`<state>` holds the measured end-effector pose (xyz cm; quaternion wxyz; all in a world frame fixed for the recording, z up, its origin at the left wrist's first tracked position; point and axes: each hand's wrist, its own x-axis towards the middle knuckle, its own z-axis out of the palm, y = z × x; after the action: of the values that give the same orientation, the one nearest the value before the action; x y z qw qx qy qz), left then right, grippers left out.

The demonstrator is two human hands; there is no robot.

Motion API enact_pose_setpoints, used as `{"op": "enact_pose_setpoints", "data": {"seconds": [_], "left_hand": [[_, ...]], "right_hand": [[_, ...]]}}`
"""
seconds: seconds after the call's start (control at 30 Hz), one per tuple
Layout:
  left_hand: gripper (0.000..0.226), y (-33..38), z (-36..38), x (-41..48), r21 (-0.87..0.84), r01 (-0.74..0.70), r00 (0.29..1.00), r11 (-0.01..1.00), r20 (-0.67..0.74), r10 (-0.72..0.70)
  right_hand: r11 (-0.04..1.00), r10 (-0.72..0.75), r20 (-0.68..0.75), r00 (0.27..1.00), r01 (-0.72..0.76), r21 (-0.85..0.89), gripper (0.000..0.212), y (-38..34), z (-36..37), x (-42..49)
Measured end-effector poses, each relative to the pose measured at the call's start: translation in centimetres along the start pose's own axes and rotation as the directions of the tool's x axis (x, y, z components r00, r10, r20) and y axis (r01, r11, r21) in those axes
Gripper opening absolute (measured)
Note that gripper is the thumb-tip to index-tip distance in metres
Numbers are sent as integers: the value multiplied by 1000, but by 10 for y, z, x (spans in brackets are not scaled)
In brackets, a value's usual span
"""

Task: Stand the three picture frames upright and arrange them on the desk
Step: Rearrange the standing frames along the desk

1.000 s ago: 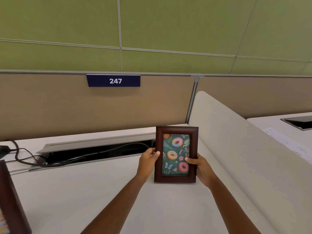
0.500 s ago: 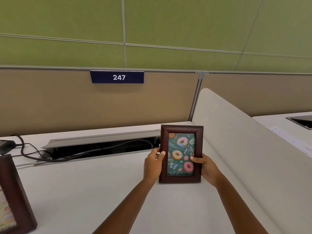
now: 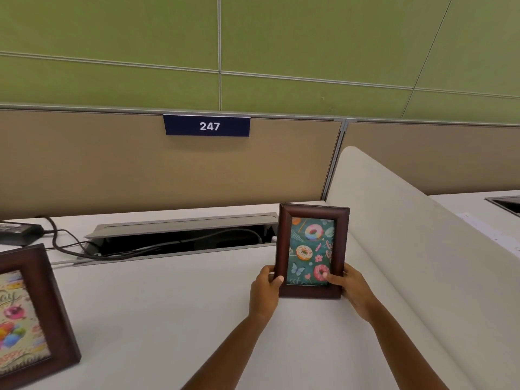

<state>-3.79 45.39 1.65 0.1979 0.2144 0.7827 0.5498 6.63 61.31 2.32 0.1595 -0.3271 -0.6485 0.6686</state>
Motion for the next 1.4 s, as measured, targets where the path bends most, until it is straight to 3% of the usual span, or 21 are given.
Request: {"op": "enact_pose_setpoints", "data": {"seconds": [0.23,0.43,0.63,0.77,1.03,1.17,1.4], "left_hand": [[39,-2,-2,-14,27,11,998,1000,65,-12],[53,-12,-16,-41,164,8,998,987,67,-20],[50,-31,-47,-70,283,-34,996,959,88,9],[48,-38,-70,-93,330,-62,996,942,84,36],[35,-45,-123,-144,344,-175,973,923,-84,215],[32,-49,-157,-166,409,-240,925,880,-177,335],[28,-60,-242,-199,454,-228,833,861,-367,414]], "right_hand": [[996,-29,-75,997,22,-88,58,5,6,-19],[991,-62,-206,977,36,-129,73,19,7,-43],[965,-175,-437,882,66,-254,57,32,29,-80],[949,-271,-500,822,143,-281,45,35,64,-112],[905,-390,-311,866,300,-301,38,30,153,-163],[886,-418,-180,891,356,-295,36,21,200,-182],[868,-417,24,909,406,-285,31,11,289,-212]]}}
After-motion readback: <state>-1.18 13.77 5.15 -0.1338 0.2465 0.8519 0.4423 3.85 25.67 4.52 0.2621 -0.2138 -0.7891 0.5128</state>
